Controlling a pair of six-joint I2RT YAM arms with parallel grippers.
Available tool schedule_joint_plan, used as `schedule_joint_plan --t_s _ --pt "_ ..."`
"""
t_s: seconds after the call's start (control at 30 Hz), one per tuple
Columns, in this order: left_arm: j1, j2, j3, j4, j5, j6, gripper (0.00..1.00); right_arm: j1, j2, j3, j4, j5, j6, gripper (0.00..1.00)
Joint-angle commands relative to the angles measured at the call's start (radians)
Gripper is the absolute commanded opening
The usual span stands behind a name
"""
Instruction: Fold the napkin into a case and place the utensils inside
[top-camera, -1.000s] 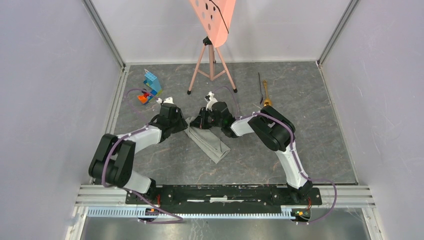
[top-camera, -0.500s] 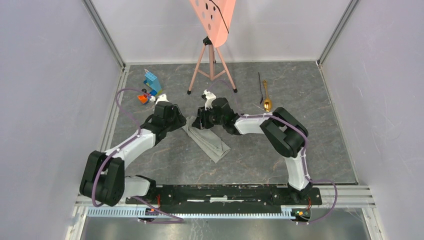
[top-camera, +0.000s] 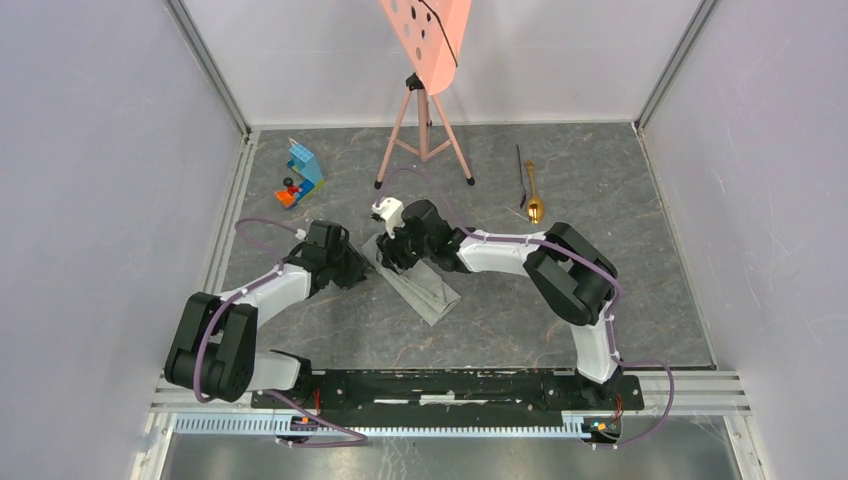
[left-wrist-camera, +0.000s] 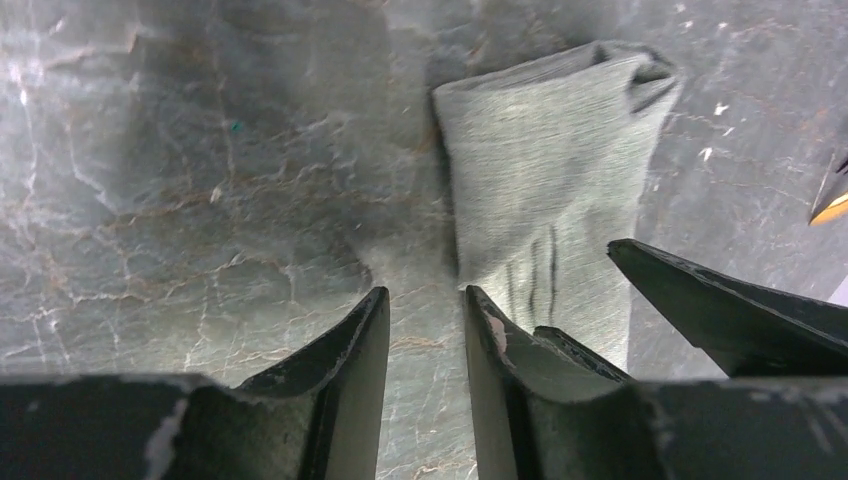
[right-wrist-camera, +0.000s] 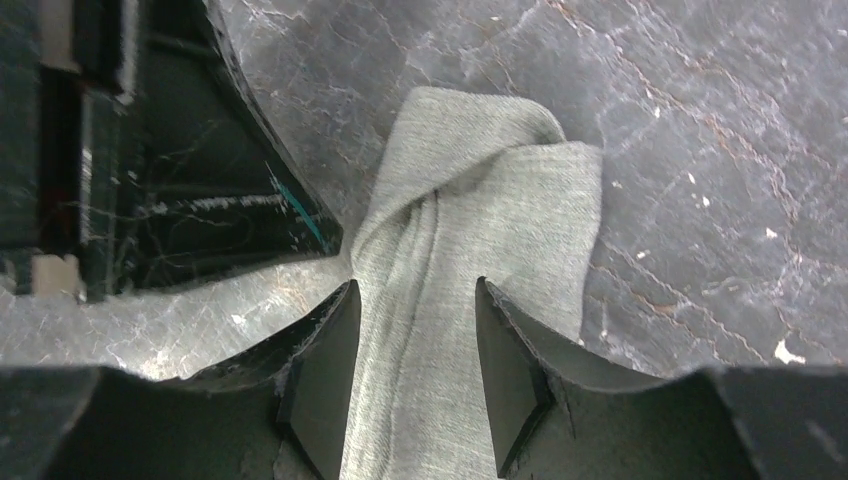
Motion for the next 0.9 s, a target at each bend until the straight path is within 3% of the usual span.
schedule_joint_plan --t_s 0.0,0.3,0.7,0.87 --pt "0.005 0.006 -0.039 0.065 0.025 -0.116 0.40 0.039 0.023 0.082 -0.053 0.096 -0.091 0.52" --pt "0.005 0.052 -0.072 0.141 0.037 -0.146 0.33 0.070 0.093 0.195 -0.177 0.184 -0.091 0.48" --pt "0.004 0.046 -0.095 0.142 0.035 -0.139 0.34 0.080 0.124 0.232 -0.218 0.199 -0.114 0.45" --pt "0.005 0.068 -0.103 0.179 0.047 -0.139 0.28 0.080 0.113 0.227 -0.201 0.193 -0.080 0.22"
